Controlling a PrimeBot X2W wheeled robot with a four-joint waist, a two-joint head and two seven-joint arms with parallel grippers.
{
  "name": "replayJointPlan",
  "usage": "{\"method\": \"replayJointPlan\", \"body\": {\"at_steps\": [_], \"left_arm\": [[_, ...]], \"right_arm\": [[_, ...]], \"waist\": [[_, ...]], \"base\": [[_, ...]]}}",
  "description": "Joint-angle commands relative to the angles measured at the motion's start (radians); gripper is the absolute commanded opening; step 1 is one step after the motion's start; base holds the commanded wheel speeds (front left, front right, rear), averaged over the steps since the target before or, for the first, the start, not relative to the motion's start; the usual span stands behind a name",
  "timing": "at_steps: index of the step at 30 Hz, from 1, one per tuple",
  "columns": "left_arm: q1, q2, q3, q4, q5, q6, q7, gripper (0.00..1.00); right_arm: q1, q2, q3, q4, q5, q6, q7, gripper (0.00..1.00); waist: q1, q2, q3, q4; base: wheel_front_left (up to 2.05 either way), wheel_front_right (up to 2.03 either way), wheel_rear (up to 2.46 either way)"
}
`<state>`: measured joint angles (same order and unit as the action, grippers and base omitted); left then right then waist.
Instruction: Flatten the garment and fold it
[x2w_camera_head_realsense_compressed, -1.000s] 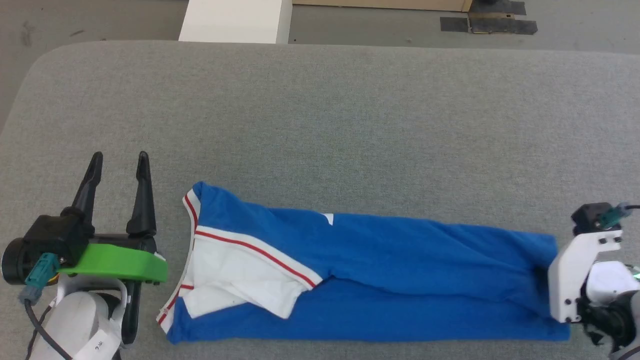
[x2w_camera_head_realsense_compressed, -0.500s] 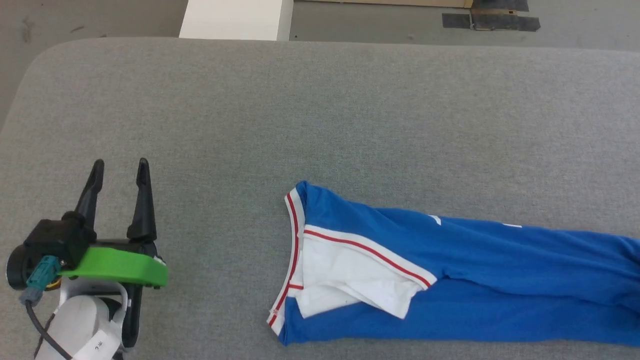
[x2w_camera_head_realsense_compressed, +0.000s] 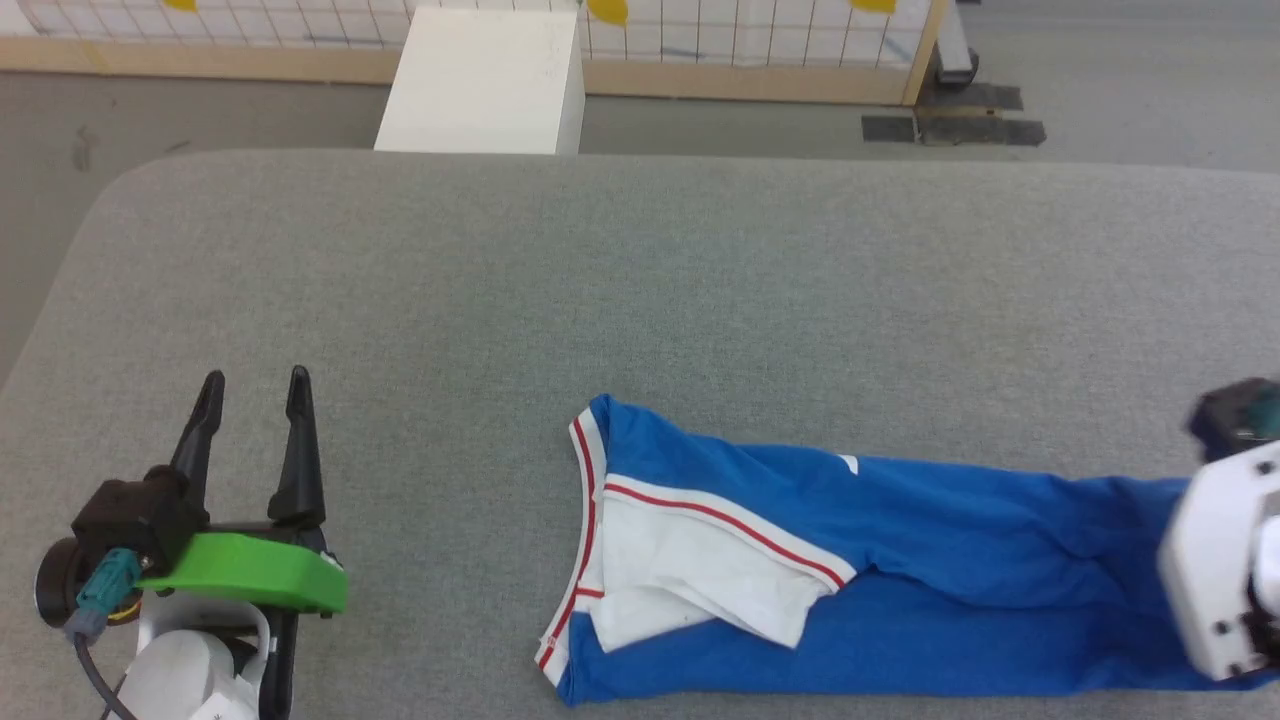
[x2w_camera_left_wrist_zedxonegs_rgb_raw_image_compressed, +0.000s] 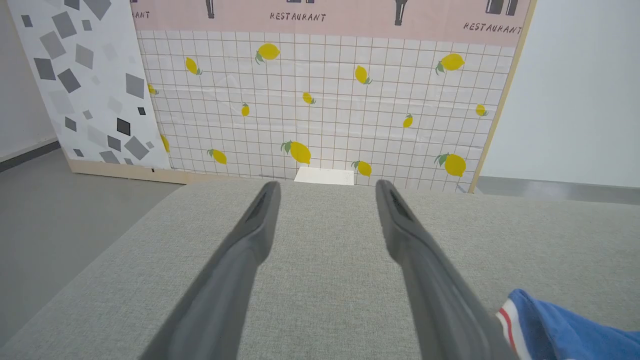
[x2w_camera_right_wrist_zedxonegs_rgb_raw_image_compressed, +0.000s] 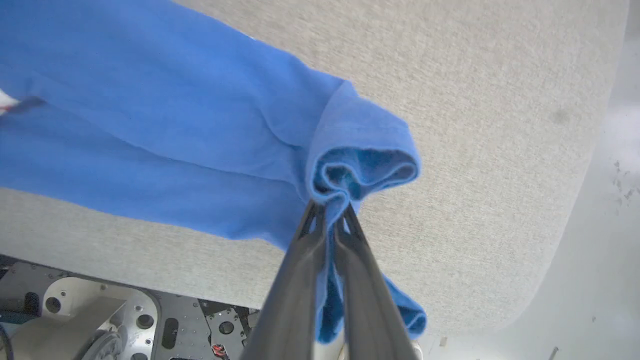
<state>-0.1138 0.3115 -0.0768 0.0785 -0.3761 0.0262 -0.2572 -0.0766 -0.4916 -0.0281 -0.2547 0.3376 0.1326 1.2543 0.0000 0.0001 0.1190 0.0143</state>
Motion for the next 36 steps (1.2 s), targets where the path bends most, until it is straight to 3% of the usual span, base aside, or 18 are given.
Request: {"method": "replayJointPlan", "body": {"at_steps": [1,8,16,24,32,33,34,36], "left_arm": [[0.011,-0.007,0.003,0.002,0.012,-0.006,-0.004,1.00],[0.015,-0.017,0.002,0.008,0.008,-0.015,-0.005,1.00],[0.015,-0.021,0.001,0.020,0.004,-0.023,-0.005,1.00],[-0.005,-0.034,-0.007,0.032,0.003,-0.034,-0.005,1.00],[-0.018,-0.041,0.001,0.050,0.000,-0.043,-0.005,1.00],[-0.018,-0.042,0.003,0.051,0.000,-0.044,-0.005,1.00],[-0.017,-0.043,0.004,0.054,0.001,-0.045,-0.005,1.00],[-0.016,-0.044,0.007,0.057,0.001,-0.045,-0.005,1.00]], "right_arm": [[0.006,0.017,0.030,-0.039,0.017,-0.002,0.011,0.00],[-0.060,0.114,0.219,-0.045,0.068,-0.002,-0.048,0.00],[-0.198,0.244,0.409,0.149,0.069,-0.002,-0.228,0.00],[-0.326,0.377,0.495,0.375,0.041,-0.002,-0.375,0.00],[-0.390,0.431,0.533,0.598,0.022,-0.002,-0.493,0.00],[-0.393,0.433,0.538,0.620,0.024,-0.002,-0.502,0.09],[-0.397,0.436,0.545,0.640,0.028,-0.002,-0.517,1.00],[-0.404,0.439,0.564,0.654,0.062,-0.002,-0.542,1.00]], "waist": [[0.0000,-0.0001,-0.014,-0.003],[0.0000,-0.0001,-0.017,0.026],[0.0000,-0.0001,-0.002,0.077],[0.0000,-0.0001,0.035,0.131],[0.0000,-0.0001,0.055,0.151],[0.0000,-0.0001,0.055,0.150],[0.0000,-0.0001,0.054,0.148],[0.0000,-0.0001,0.051,0.141]], "base": [[0.00,0.00,0.00],[0.00,0.00,0.00],[0.00,0.00,0.00],[0.00,0.00,0.00],[0.00,0.00,0.00],[0.00,0.00,0.00],[0.00,0.00,0.00],[0.00,0.00,0.00]]}}
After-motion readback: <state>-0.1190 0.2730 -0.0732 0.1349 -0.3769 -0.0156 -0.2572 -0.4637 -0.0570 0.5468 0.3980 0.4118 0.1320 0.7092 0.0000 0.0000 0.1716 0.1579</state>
